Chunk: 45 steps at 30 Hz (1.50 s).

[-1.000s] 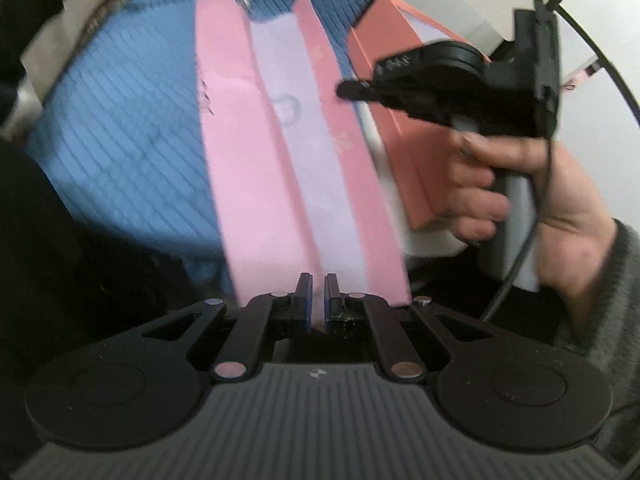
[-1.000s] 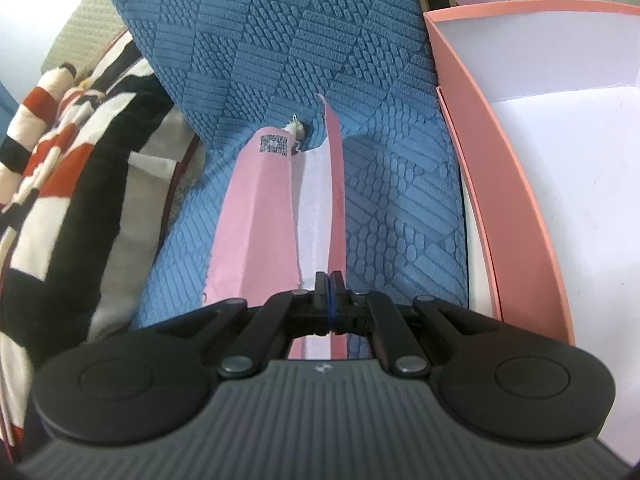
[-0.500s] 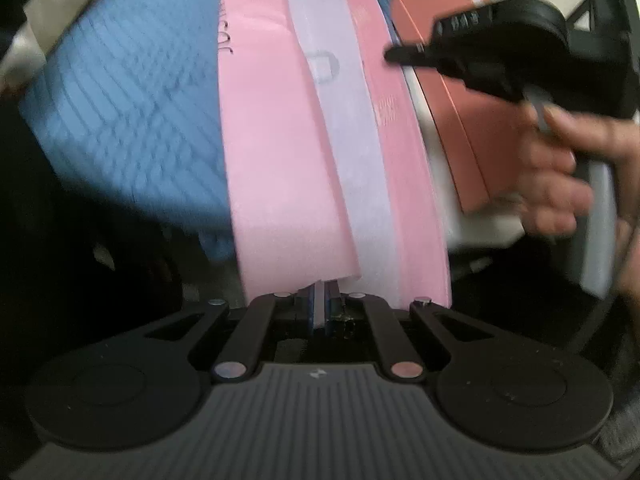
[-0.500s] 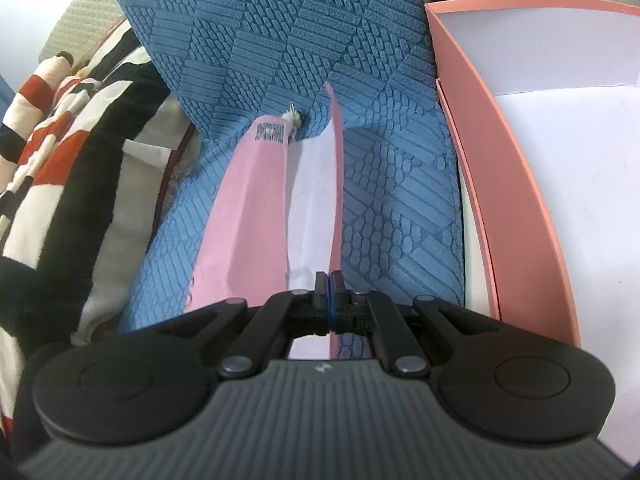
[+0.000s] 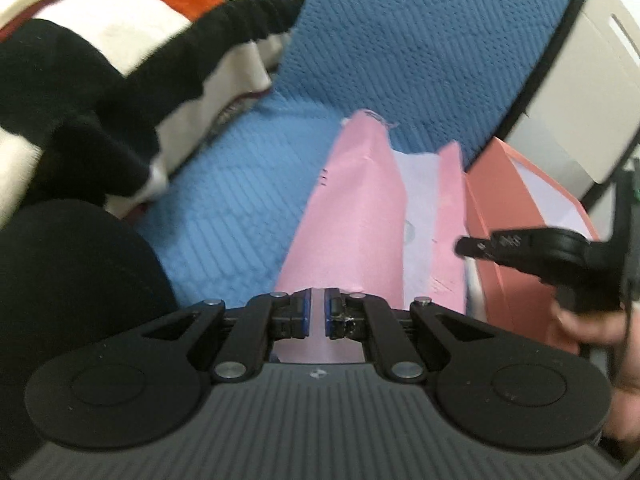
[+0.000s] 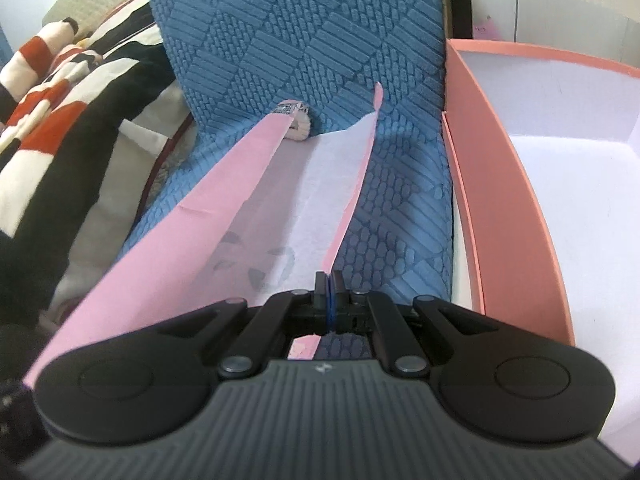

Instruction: Organize objects

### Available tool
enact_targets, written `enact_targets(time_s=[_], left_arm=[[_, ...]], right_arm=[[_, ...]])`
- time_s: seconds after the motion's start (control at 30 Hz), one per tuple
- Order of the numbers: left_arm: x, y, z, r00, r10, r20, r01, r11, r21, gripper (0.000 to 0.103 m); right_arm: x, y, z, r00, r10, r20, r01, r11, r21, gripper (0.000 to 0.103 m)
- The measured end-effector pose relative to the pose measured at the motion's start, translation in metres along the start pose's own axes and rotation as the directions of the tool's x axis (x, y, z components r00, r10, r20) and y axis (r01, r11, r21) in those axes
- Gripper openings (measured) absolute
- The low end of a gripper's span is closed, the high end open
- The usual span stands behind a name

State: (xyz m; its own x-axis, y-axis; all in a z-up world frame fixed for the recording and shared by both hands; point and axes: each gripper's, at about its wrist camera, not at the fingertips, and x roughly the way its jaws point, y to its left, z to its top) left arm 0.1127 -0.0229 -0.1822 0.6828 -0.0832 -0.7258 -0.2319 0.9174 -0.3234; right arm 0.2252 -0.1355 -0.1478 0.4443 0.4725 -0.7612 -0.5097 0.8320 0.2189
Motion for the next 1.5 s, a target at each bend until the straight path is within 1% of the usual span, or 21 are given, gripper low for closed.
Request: enact_targets(time_s=[0.1,0.17,0.23,0.3,0.37,0.47,0.53,0.73,0.83,0.93,0.97,1.03,1.1,1.17,1.2,1.4,1.5], left_arm=[[0.006,0.005,0.009,1.0,-0.012,-0.023,0.011,0.999,-0.042,0.006],[0.009,0.008,0.013,0.999,-0.021,-0.031,0.019,0.999,-0.044,0.006],[0.016,0.005,0.017,0.998,-0.028,-0.054,0.026,0.999,-0.042,0.007],[0.025,-0.003,0.02,0.998,-0.026,-0.06,0.025,1.0,-0.011,0.01],[0.032,-0.01,0.022,0.998,-0.022,-0.055,0.023,1.0,0.019,0.01],[0.046,-0.013,0.027,0.997,-0.017,-0.074,0.02,0.999,0.041,0.011],[0.054,-0.01,0.03,0.997,-0.004,-0.071,0.007,0.999,0.045,0.012],[0.074,0.014,0.039,0.997,0.013,-0.075,-0.013,1.0,0.002,0.016],[0.087,0.026,0.046,0.996,-0.009,-0.091,0.008,1.0,-0.008,0.016],[0.1,0.033,0.056,0.995,-0.026,-0.098,0.027,1.0,0.007,0.016],[0.104,0.033,0.06,0.993,-0.029,-0.115,0.03,1.0,0.008,0.016],[0.111,0.031,0.064,0.99,-0.046,-0.132,0.051,0.998,0.037,0.016],[0.121,0.029,0.069,0.992,-0.031,-0.126,0.041,0.996,0.081,0.016],[0.135,0.032,0.072,0.986,-0.042,-0.16,0.054,0.996,0.069,0.016],[0.14,0.034,0.074,0.985,-0.042,-0.166,0.052,0.997,0.058,0.016],[0.162,0.047,0.092,0.988,-0.032,-0.152,0.037,0.999,0.028,0.016],[0.168,0.054,0.104,0.991,-0.03,-0.127,0.033,0.999,0.016,0.016]], right_arm=[[-0.001,0.009,0.0,1.0,0.0,-0.01,0.0,0.999,-0.037,0.003],[-0.003,0.015,0.0,1.0,0.008,-0.005,-0.009,0.998,-0.067,0.003],[0.001,0.019,-0.002,1.0,0.001,-0.021,-0.003,0.996,-0.091,0.003],[0.004,0.02,-0.004,0.999,0.002,-0.036,-0.006,0.996,-0.089,0.003],[0.006,0.02,-0.004,0.999,-0.01,-0.043,0.006,0.995,-0.095,0.003],[0.007,0.015,-0.004,0.999,-0.012,-0.049,0.008,0.997,-0.076,0.003],[0.006,0.013,-0.004,0.999,-0.012,-0.048,0.009,0.998,-0.061,0.003],[0.005,0.012,-0.002,0.999,-0.028,-0.036,0.025,0.998,-0.061,0.003],[0.006,0.014,-0.002,0.999,-0.025,-0.027,0.024,0.998,-0.058,0.003],[0.008,0.018,-0.001,1.0,-0.027,-0.01,0.026,0.998,-0.06,0.003],[0.009,0.02,-0.002,1.0,-0.029,-0.007,0.029,0.998,-0.058,0.003],[0.013,0.02,-0.002,0.999,-0.037,-0.011,0.037,0.998,-0.042,0.003],[0.018,0.018,-0.001,0.999,-0.046,-0.02,0.045,0.999,-0.024,0.003],[0.022,0.018,0.0,0.999,-0.051,-0.021,0.05,0.999,-0.014,0.003],[0.023,0.018,0.002,0.998,-0.054,-0.018,0.054,0.998,-0.01,0.003],[0.03,0.021,0.006,0.998,-0.058,-0.018,0.058,0.998,-0.007,0.003],[0.029,0.026,0.005,0.999,-0.051,-0.008,0.051,0.998,-0.025,0.003]])
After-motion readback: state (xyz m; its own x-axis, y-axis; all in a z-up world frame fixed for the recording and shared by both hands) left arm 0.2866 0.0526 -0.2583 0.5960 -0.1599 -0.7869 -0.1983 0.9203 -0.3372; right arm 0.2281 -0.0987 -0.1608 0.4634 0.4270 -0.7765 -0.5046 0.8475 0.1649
